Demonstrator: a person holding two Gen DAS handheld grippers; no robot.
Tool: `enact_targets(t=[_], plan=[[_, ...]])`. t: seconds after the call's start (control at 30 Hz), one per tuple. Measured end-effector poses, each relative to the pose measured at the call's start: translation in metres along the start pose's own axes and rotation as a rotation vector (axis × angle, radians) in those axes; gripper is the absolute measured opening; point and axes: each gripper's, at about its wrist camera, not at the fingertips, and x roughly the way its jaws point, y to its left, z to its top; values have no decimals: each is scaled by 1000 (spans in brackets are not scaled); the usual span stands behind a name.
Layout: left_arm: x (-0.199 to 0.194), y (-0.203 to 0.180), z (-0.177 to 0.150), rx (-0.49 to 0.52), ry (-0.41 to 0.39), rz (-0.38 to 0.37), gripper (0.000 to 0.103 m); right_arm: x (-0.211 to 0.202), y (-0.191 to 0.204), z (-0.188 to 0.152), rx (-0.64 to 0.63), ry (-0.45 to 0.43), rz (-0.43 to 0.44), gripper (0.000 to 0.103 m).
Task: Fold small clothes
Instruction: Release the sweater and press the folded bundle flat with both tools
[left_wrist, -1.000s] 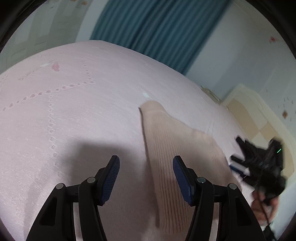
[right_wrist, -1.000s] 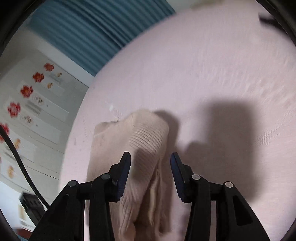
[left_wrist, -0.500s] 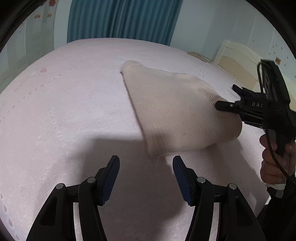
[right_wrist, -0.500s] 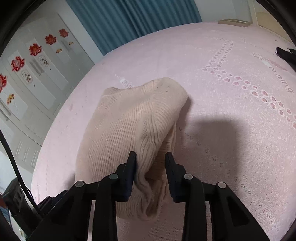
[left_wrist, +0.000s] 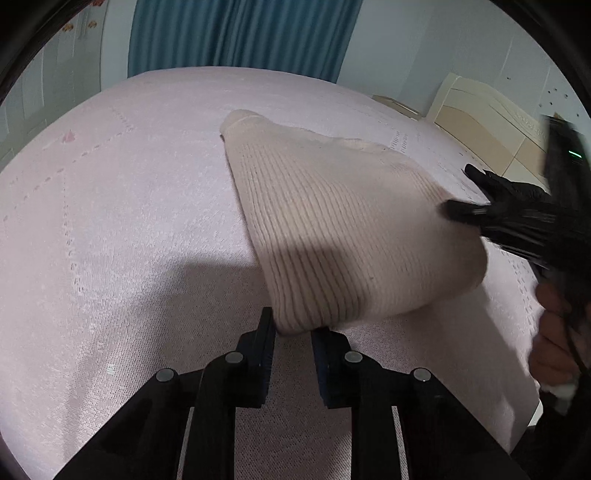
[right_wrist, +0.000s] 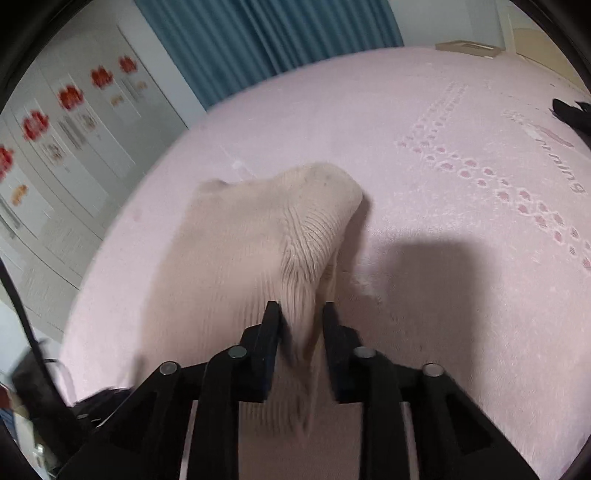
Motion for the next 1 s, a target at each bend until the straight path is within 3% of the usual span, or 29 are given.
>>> enact_targets(t=[0.03, 0.1, 0.2, 0.23, 0.27, 0.3, 0.33, 0.4, 0.47, 0.53, 0.6, 0.63, 0.67, 0.73, 0.77, 0.9, 1.0], plan=[[0, 0, -1, -4, -1, -3, 19, -5, 2, -3, 2, -5, 15, 41], [0, -1, -1, -18, -2, -8, 19, -4, 4, -9, -8, 19, 11, 42], [-1, 1, 0, -44, -4, -21, 19, 17, 12, -18, -58, 124, -19, 42], [-1, 2, 0, -54, -7, -27, 19, 24, 15, -21, -82, 155, -23, 36], [1, 1, 3, -57, -8, -29, 19, 29, 19, -23, -121, 179, -26, 16], [1, 2, 2, -59, -10, -35, 18, 32, 24, -24, -176, 184, -49, 9], [1, 1, 2, -51, -13, -38, 17, 28, 28, -23, -221, 143, -87, 6], [0, 1, 2, -43, -20, -36, 16, 16, 23, -18, -189, 93, -64, 6], [0, 4, 2, -53, -17, -48, 16, 22, 11, -15, -124, 143, -40, 6], [-1, 6, 3, -70, -5, -68, 16, 37, 6, -19, -134, 218, -63, 7], [-7, 8, 3, -83, 3, -87, 17, 30, 7, -15, -133, 201, -48, 13], [-16, 11, 1, -83, -9, -95, 18, 24, 7, -12, -128, 177, -19, 21], [-21, 12, 0, -82, -16, -98, 24, 15, 6, -9, -121, 145, 15, 32], [-39, 19, -5, -91, -63, -117, 43, 4, 4, -1, -93, 67, 40, 42], [-44, 23, -5, -104, -88, -125, 54, 3, 3, 3, -73, 49, 36, 42], [-40, 38, 13, -201, -121, -193, 54, 15, 0, 17, 5, 5, 2, 42], [-26, 37, 30, -235, -119, -182, 53, 26, 3, 27, 33, -32, -27, 41]])
